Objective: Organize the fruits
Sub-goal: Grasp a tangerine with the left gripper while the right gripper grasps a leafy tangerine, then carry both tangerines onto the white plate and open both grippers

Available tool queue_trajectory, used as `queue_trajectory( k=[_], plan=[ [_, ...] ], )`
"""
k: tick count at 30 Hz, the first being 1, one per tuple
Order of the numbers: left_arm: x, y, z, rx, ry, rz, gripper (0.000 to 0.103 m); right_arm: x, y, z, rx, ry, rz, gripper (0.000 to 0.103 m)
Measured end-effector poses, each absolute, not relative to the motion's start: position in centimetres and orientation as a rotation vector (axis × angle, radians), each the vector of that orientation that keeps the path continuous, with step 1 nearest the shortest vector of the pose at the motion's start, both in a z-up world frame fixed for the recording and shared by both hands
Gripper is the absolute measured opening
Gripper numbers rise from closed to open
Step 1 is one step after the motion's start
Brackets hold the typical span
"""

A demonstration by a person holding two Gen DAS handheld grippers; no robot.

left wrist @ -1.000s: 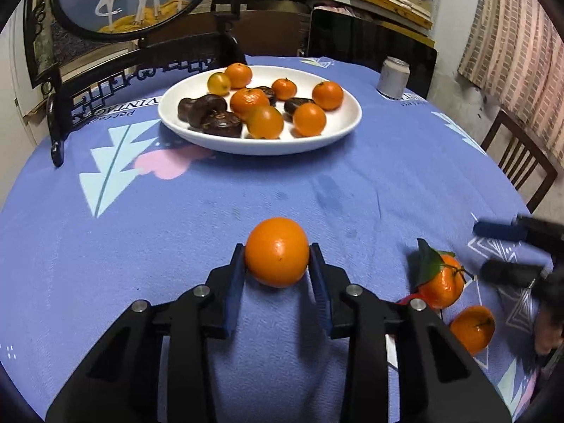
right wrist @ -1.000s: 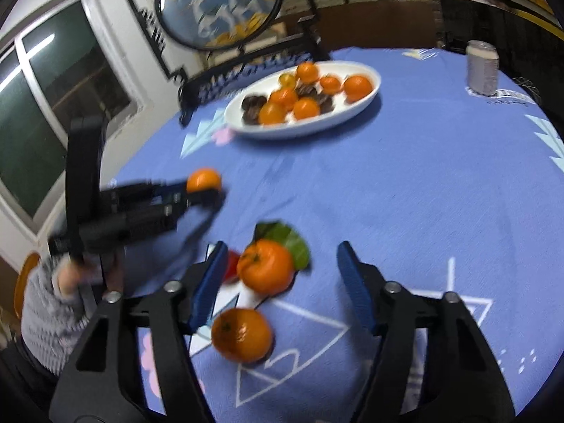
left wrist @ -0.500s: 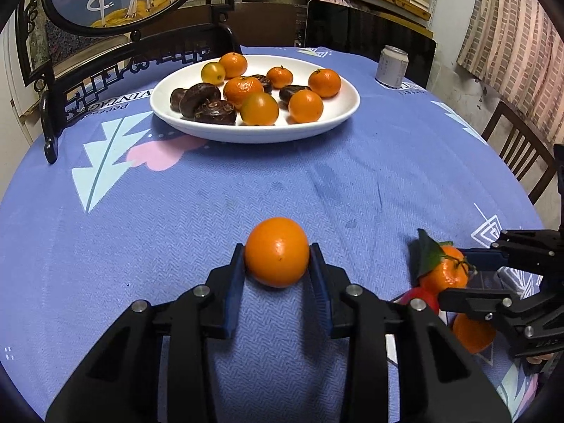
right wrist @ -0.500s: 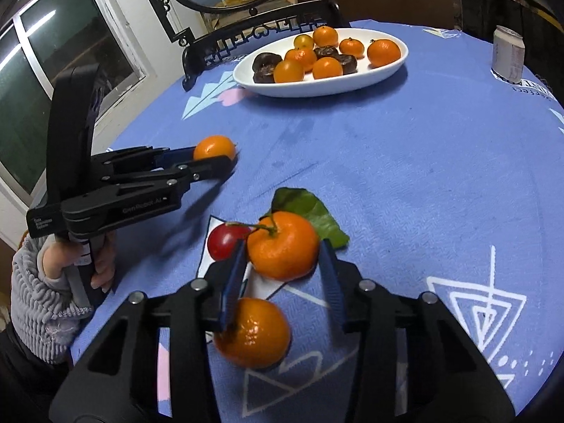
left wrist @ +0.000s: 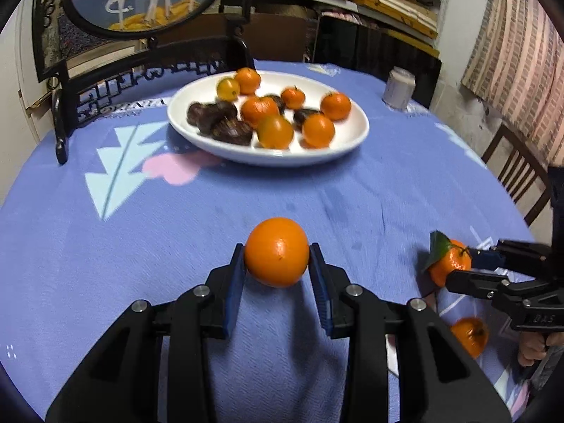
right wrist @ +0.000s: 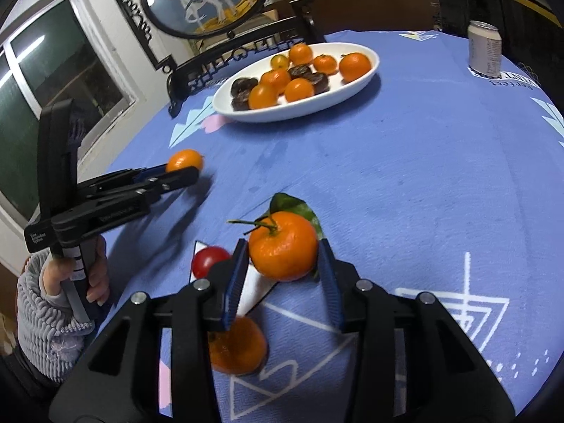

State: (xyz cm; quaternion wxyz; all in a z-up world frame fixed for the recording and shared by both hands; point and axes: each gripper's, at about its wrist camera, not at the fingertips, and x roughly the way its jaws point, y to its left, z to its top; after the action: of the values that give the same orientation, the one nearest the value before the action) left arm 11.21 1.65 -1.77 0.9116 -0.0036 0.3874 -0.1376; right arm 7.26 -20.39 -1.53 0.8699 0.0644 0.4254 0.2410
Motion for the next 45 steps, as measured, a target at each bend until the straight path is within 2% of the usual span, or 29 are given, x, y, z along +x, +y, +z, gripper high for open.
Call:
queue_trajectory(
  k=[10,22,24,25,26,35,40,41,45],
  plan=[
    [17.8,3.4,3.8,-0.057,0.724,-0.227,0.036,14.2,-20.6,4.5,0.161,0.805,0.454,0.041],
    [29.1,2.6,2.8,-0.101,0.763,-0.193,0.036,23.6,-17.6,3.5,0.162,0.800,0.408,0.042],
    [29.9,2.1,2.3,-0.092,0.779,-0.193,0.040,24.1,-17.7,2.9,0.165,0.797,0.403,0.050],
    [30.0,1.9,2.0,-0.087,0.779,-0.186,0.050,24.2,-17.8,2.7,0.169,0.795,0.398,0.062],
    [30.1,1.9,1.9,-0.085,0.777,-0.184,0.058,24.3,-17.9,2.6,0.172,0.795,0.397,0.064],
    [27.0,2.8,4.1,-0.113,0.731,-0.191,0.058,22.3,-18.0,3.8,0.171,0.781,0.411,0.064],
    [22.0,2.6,4.5,-0.089,0.704,-0.192,0.059,19.0,-18.7,5.1,0.174,0.750,0.435,0.064],
    [20.4,2.7,4.2,-0.091,0.702,-0.194,0.062,18.4,-18.9,5.1,0.176,0.748,0.437,0.064],
    [15.9,2.9,2.5,-0.090,0.718,-0.197,0.063,14.2,-20.0,4.5,0.190,0.755,0.453,0.064]
  ],
)
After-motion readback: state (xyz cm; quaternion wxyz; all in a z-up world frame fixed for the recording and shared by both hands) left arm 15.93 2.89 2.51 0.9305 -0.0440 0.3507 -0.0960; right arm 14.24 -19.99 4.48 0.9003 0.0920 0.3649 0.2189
